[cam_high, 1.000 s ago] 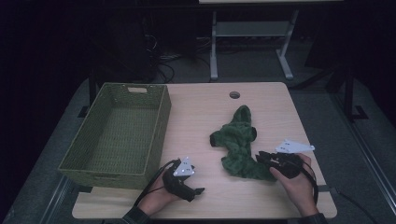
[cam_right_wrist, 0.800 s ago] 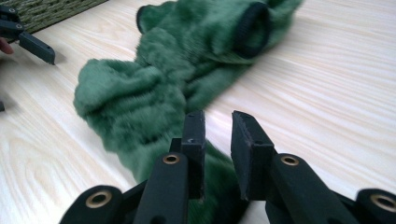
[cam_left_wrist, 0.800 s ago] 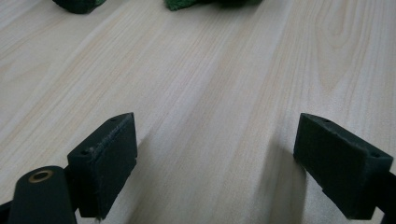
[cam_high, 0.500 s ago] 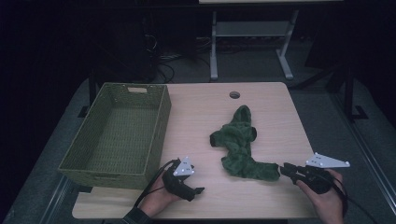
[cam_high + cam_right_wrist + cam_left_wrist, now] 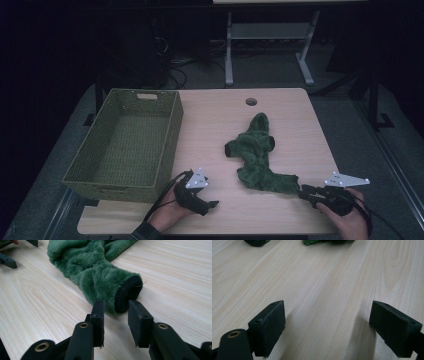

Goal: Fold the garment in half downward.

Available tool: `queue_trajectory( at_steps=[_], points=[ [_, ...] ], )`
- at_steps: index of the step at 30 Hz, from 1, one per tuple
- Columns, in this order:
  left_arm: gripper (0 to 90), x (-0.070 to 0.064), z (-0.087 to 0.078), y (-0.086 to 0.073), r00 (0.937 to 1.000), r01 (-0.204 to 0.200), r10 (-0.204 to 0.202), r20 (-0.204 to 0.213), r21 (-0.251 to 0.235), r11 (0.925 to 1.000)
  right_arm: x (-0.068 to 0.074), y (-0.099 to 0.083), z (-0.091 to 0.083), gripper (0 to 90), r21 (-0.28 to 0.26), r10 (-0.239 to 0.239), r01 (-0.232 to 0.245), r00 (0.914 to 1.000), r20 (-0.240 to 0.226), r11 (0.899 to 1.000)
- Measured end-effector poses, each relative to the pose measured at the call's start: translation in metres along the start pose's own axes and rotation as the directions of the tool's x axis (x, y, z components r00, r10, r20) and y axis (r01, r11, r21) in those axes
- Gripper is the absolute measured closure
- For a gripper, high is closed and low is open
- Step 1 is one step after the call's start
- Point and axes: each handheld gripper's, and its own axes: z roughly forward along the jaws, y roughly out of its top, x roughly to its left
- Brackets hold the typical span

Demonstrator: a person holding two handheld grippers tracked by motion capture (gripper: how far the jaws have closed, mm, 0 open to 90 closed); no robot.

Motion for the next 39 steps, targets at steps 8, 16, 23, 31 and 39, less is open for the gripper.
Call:
queue_trajectory(
  at_steps=[8, 16, 23, 31, 39],
  points=[
    [12.9, 0.0, 0.0, 0.0, 1.0, 0.0, 0.0, 0.0, 0.0, 1.0, 0.0, 0.002, 0.01, 78.5, 0.038, -0.031, 0.031, 0.9994, -0.017, 0.999],
    [12.9, 0.0, 0.0, 0.0, 1.0, 0.0, 0.0, 0.0, 0.0, 1.0, 0.0, 0.006, 0.006, 84.2, 0.036, -0.055, 0.056, 0.9983, -0.017, 0.998],
    [12.9, 0.0, 0.0, 0.0, 1.0, 0.0, 0.0, 0.0, 0.0, 1.0, 0.004, 0.02, 0.001, 84.1, -0.006, -0.089, 0.089, 0.9956, -0.028, 0.996],
    [12.9, 0.0, 0.0, 0.0, 1.0, -0.001, 0.001, 0.0, 0.0, 1.0, 0.017, 0.045, 0.01, 84.2, -0.048, -0.15, 0.147, 0.9864, -0.066, 0.988],
    [12.9, 0.0, 0.0, 0.0, 1.0, 0.0, 0.0, 0.001, -0.001, 1.0, 0.03, 0.068, 0.025, 84.0, -0.06, -0.208, 0.202, 0.9731, -0.1, 0.977]
  ],
)
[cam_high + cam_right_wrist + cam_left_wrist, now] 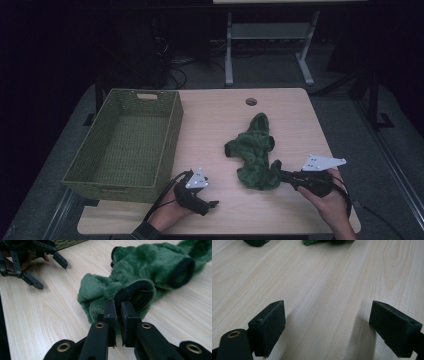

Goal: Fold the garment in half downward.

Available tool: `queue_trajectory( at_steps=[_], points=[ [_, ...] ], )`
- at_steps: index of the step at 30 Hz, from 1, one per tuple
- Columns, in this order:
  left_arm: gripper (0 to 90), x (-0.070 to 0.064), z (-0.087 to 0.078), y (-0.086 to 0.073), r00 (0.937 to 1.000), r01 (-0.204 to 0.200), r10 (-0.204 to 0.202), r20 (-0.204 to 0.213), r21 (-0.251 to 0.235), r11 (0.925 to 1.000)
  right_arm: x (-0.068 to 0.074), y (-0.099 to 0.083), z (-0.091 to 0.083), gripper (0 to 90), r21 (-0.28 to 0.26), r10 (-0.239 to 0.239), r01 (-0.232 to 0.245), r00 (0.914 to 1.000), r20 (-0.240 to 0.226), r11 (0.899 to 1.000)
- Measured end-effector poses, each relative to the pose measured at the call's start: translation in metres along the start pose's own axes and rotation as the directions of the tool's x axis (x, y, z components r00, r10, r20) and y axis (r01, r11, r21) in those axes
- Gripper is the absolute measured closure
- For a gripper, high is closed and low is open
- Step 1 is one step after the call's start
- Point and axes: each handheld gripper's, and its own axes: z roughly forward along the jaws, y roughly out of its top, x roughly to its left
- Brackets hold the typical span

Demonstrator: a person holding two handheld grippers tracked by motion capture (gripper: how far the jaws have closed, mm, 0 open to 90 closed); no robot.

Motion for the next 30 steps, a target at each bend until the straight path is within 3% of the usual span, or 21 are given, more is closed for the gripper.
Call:
queue_trajectory(
  at_steps=[16, 20, 24, 30],
  points=[
    [12.9, 0.0, 0.0, 0.0, 1.0, 0.0, 0.0, -0.001, -0.005, 1.0, 0.009, 0.031, 0.032, 76.2, -0.021, -0.063, 0.062, 0.9949, -0.079, 0.998],
    [12.9, 0.0, 0.0, 0.0, 1.0, 0.0, 0.0, -0.003, -0.004, 1.0, 0.009, 0.038, 0.033, 81.4, -0.049, -0.043, 0.04, 0.997, -0.064, 0.998],
    [12.9, 0.0, 0.0, 0.0, 1.0, 0.0, 0.0, -0.003, -0.005, 1.0, -0.002, 0.044, 0.035, 88.5, -0.063, -0.004, 0.002, 0.9998, -0.021, 0.998],
    [12.9, 0.0, 0.0, 0.0, 1.0, 0.0, 0.0, 0.0, -0.001, 1.0, -0.02, 0.047, 0.058, 89.5, -0.052, 0.036, -0.036, 0.9993, -0.003, 0.998]
  ],
)
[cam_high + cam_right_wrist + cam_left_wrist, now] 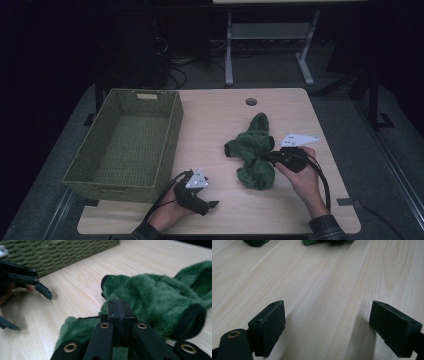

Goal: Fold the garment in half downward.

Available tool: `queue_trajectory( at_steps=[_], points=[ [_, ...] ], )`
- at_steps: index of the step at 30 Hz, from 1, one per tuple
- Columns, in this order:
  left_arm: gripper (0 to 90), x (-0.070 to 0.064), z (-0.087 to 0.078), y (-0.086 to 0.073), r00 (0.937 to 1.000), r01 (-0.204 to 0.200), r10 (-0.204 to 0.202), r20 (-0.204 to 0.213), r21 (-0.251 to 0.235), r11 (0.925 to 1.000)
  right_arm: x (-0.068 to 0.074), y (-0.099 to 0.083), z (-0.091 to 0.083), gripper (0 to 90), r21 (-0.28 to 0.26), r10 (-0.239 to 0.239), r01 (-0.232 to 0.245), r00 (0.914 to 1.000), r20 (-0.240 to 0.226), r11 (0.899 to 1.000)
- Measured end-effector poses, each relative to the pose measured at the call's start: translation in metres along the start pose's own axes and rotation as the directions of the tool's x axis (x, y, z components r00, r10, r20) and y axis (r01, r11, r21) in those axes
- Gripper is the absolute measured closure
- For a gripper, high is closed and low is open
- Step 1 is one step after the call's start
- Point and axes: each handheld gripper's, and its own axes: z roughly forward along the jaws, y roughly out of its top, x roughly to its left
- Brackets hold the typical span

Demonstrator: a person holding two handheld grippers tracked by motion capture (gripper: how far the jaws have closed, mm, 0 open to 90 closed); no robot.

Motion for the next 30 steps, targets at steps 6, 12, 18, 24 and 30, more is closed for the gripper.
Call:
queue_trajectory(
  at_steps=[6, 12, 18, 24, 30],
  points=[
    [12.9, 0.0, 0.0, 0.0, 1.0, -0.003, 0.003, -0.002, -0.001, 1.0, 0.0, -0.008, 0.015, 90.0, 0.068, 0.003, 0.0, 0.999, -0.044, 0.998],
    [12.9, 0.0, 0.0, 0.0, 1.0, -0.003, 0.003, -0.003, -0.001, 1.0, 0.01, -0.016, 0.02, 90.0, 0.112, -0.013, 0.024, 0.9951, -0.098, 0.993],
    [12.9, 0.0, 0.0, 0.0, 1.0, 0.001, -0.001, -0.002, -0.001, 1.0, 0.019, -0.024, 0.03, 90.0, 0.19, -0.059, 0.068, 0.9968, -0.054, 0.979],
    [12.9, -0.001, 0.001, 0.001, 1.0, 0.008, -0.008, -0.005, -0.005, 1.0, 0.022, -0.03, 0.034, 90.0, 0.196, -0.059, 0.066, 0.9975, -0.038, 0.978],
    [12.9, 0.0, 0.002, 0.002, 1.0, 0.001, -0.001, -0.009, 0.003, 1.0, 0.016, -0.018, 0.016, 85.9, 0.083, -0.023, 0.026, 0.9988, -0.043, 0.996]
  ],
)
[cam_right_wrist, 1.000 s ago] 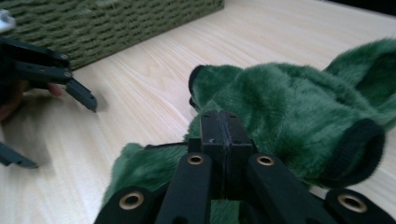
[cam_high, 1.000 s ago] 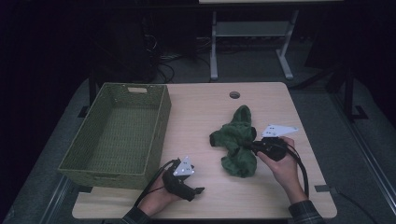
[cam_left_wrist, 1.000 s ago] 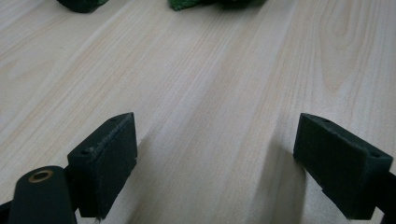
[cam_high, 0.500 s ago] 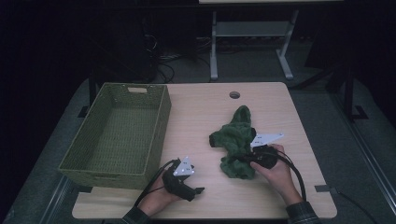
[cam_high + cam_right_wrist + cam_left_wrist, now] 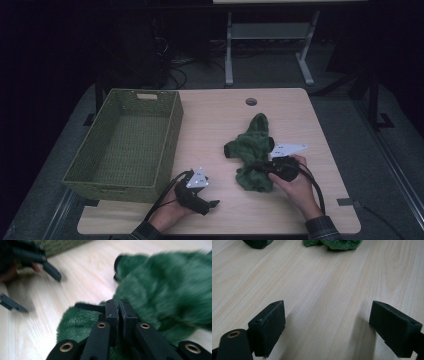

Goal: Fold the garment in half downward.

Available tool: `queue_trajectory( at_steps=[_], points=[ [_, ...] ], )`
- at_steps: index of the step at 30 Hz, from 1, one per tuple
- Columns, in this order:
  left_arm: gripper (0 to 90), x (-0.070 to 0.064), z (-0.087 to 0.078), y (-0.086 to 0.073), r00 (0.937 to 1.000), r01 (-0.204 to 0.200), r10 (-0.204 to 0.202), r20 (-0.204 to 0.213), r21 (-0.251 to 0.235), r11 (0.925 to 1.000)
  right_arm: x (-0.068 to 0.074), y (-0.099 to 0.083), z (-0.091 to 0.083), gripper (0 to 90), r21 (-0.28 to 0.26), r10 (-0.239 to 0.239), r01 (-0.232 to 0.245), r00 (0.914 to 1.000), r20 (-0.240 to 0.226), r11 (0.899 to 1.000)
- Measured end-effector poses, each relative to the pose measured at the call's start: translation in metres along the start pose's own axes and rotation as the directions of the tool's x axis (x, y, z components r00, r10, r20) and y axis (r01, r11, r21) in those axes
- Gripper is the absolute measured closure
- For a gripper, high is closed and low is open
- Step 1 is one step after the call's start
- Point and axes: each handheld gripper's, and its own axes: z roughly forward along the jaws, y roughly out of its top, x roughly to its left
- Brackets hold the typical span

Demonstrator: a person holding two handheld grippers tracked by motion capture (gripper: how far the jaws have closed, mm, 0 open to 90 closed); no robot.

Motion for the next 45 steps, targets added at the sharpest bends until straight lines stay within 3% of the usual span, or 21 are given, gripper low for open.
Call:
queue_trajectory(
  at_steps=[6, 9, 16, 18, 23, 33, 37, 41, 45],
  points=[
    [14.4, -0.001, 0.002, 0.009, 0.9999, 0.011, -0.011, 0.002, 0.048, 0.9988, -0.008, 0.008, -0.018, 80.9, -0.079, 0.028, -0.026, 0.9994, 0.019, 0.996],
    [16.2, -0.002, 0.001, 0.015, 0.9997, 0.014, -0.015, 0.022, 0.031, 0.9994, -0.014, 0.008, -0.024, 77.7, -0.093, 0.043, -0.04, 0.9984, 0.036, 0.995],
    [31.7, 0.004, 0.0, 0.037, 0.9977, 0.006, -0.005, 0.068, -0.01, 0.9999, -0.025, 0.01, -0.036, 69.1, -0.111, 0.072, -0.064, 0.9945, 0.075, 0.992],
    [36.6, 0.006, -0.001, 0.042, 0.9968, 0.019, -0.018, 0.078, -0.021, 0.9996, -0.027, 0.011, -0.038, 66.6, -0.11, 0.077, -0.068, 0.9937, 0.082, 0.992],
    [50.2, 0.011, -0.001, 0.063, 0.9938, 0.01, -0.004, 0.111, -0.053, 0.9985, -0.033, 0.015, -0.039, 59.4, -0.095, 0.095, -0.085, 0.9896, 0.108, 0.992],
    [49.7, 0.008, 0.011, 0.095, 0.9888, -0.042, 0.055, 0.139, -0.096, 0.9945, -0.052, 0.02, -0.032, 54.5, -0.068, 0.138, -0.129, 0.9782, 0.155, 0.989],
    [49.6, 0.01, 0.012, 0.106, 0.9878, -0.054, 0.071, 0.139, -0.12, 0.9913, -0.057, 0.022, -0.025, 54.3, -0.061, 0.153, -0.146, 0.9772, 0.147, 0.987],
    [54.8, 0.011, 0.015, 0.118, 0.9857, -0.065, 0.085, 0.145, -0.141, 0.988, -0.06, 0.022, -0.019, 54.4, -0.044, 0.16, -0.155, 0.9749, 0.155, 0.987],
    [63.8, 0.011, 0.03, 0.128, 0.98, -0.073, 0.098, 0.173, -0.145, 0.9867, -0.063, 0.02, -0.014, 54.4, -0.03, 0.181, -0.178, 0.9707, 0.158, 0.984]
  ],
)
